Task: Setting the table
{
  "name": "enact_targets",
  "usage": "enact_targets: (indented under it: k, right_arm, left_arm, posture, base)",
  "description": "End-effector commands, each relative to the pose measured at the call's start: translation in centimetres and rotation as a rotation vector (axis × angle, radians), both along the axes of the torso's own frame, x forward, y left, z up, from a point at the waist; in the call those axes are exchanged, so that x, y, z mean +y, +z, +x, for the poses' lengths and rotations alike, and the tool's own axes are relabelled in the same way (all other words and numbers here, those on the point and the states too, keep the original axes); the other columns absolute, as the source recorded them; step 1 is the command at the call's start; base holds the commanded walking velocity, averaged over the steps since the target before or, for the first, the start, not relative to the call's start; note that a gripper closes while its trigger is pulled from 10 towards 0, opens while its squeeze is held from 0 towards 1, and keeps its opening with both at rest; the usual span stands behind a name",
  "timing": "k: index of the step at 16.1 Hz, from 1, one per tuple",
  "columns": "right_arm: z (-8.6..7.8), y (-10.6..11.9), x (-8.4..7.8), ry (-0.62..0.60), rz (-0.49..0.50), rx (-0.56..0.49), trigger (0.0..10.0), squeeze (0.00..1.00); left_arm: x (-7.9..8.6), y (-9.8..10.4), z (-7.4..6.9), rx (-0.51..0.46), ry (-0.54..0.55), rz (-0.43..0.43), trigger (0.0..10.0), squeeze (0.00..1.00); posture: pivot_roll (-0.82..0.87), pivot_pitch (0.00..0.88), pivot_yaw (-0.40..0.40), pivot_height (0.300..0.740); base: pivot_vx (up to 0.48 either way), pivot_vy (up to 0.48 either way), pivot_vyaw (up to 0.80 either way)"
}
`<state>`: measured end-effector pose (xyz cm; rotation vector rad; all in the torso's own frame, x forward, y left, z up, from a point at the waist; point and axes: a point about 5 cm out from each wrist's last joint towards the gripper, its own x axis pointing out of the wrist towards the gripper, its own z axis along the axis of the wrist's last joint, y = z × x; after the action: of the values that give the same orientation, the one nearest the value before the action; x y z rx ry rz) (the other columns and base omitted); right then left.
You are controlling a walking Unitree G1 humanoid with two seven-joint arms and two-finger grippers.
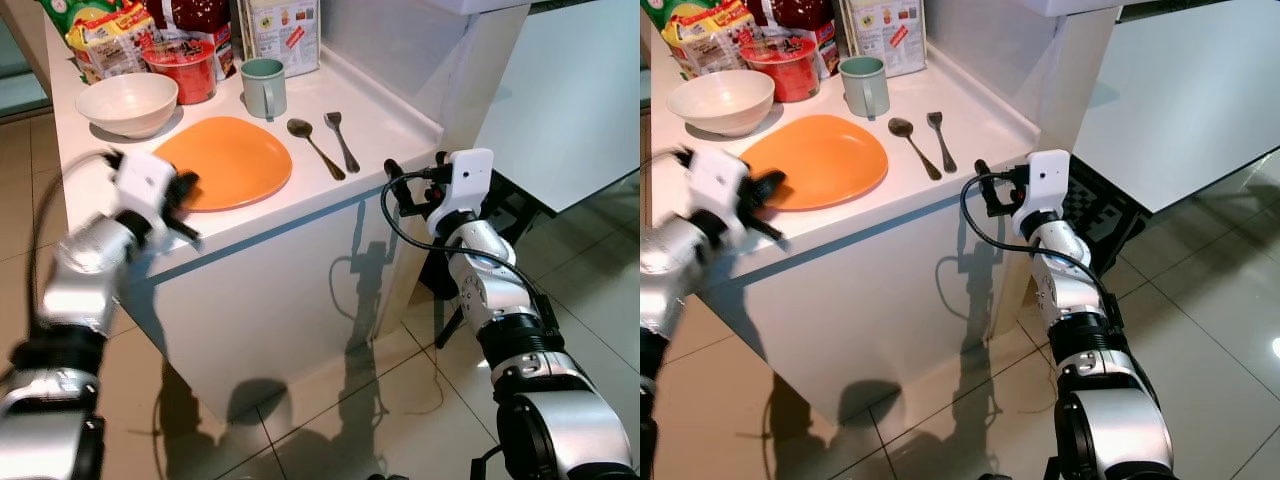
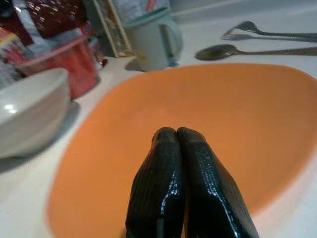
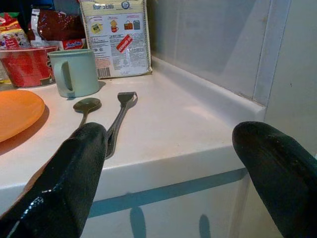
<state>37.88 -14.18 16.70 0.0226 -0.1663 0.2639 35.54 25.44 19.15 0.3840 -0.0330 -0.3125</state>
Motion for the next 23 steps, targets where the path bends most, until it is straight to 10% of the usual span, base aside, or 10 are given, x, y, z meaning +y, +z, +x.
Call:
enact_targets:
  k: [1, 10, 13, 23]
  right_arm:
    - [-0.2, -0.6, -0.1, -0.007, -0.006, 0.017, 10.0, 0.00]
    - [-0.2, -0.9, 0.5, 0.000, -0.004, 0.023, 10.0, 0.00]
    - [-0.3, -1.0, 0.5, -0.006, 0.000, 0.023, 10.0, 0.00]
    - [-0.5, -1.6, 0.7, 0.003, -0.007, 0.049, 10.0, 0.00]
  left_arm:
    - [0.3, 0.3, 0.0, 0.017, -0.006, 0.014, 10.0, 0.00]
    - [-0.6, -0.2, 1.3, 0.088, -0.030, 0.047, 10.0, 0.00]
    - [-0.2, -1.6, 1.7, 0.107, 0.047, -0.138, 10.0, 0.00]
    - [-0.3, -10.4, -1.3, 0.323, 0.184, -0.111, 10.0, 0.00]
  posture:
    - [0.12, 0.041, 0.009, 0.740]
    - [0.13, 0.052, 0.014, 0.740]
    - [0.12, 0.058, 0.022, 0.740]
    - [0.11, 0.076, 0.017, 0.740]
  base:
    - [0.000, 0.000, 0.00]
    - [0.000, 0.000, 0.00]
    - [0.000, 0.000, 0.00]
    - [0.000, 0.000, 0.00]
